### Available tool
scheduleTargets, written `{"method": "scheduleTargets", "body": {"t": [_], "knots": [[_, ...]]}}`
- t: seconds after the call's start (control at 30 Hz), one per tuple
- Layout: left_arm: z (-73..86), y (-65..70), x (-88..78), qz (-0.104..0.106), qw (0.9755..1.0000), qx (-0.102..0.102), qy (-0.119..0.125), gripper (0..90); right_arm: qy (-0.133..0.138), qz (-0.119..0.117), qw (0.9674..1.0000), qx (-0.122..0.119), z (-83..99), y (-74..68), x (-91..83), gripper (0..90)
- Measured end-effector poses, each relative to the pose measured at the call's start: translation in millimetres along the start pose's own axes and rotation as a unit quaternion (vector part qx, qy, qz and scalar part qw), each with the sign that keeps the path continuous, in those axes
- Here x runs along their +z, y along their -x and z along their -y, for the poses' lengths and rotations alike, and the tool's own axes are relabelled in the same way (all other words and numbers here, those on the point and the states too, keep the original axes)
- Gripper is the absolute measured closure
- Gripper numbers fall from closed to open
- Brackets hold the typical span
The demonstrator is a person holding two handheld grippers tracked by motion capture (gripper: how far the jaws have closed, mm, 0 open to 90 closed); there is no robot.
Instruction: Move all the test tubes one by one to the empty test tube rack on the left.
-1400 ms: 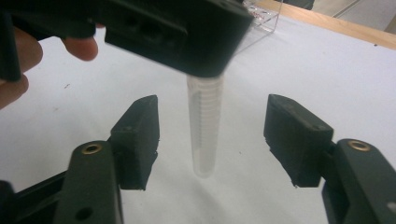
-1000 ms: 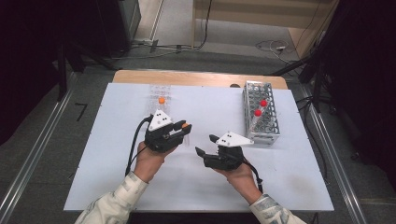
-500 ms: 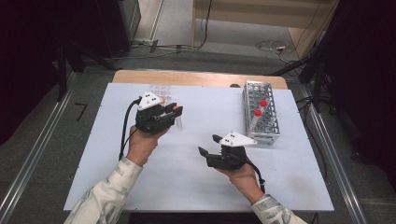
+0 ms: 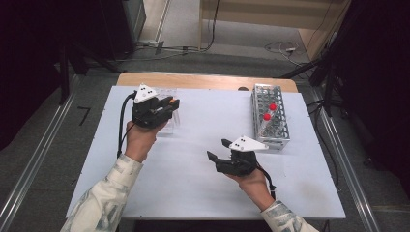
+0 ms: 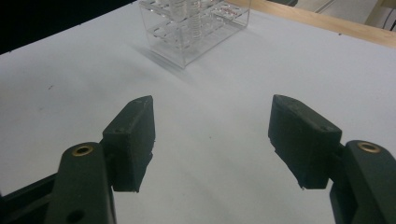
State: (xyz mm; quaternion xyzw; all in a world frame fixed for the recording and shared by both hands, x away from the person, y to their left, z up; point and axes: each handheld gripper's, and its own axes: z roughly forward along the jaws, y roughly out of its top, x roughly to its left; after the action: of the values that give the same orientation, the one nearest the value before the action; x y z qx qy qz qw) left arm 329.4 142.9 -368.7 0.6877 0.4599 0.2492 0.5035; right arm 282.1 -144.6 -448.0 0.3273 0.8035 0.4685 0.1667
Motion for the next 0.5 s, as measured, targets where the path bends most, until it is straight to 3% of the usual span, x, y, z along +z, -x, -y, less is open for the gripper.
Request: {"method": "scheduleTargets", "body": {"t": [0.5], "knots": [[-2.6,-27.5,1.8,-0.042,0.9991,-0.009,0.005,69.8,0.000,0.000,1.0000,0.001,0.1,0.8,-0.1,30.5]]}}
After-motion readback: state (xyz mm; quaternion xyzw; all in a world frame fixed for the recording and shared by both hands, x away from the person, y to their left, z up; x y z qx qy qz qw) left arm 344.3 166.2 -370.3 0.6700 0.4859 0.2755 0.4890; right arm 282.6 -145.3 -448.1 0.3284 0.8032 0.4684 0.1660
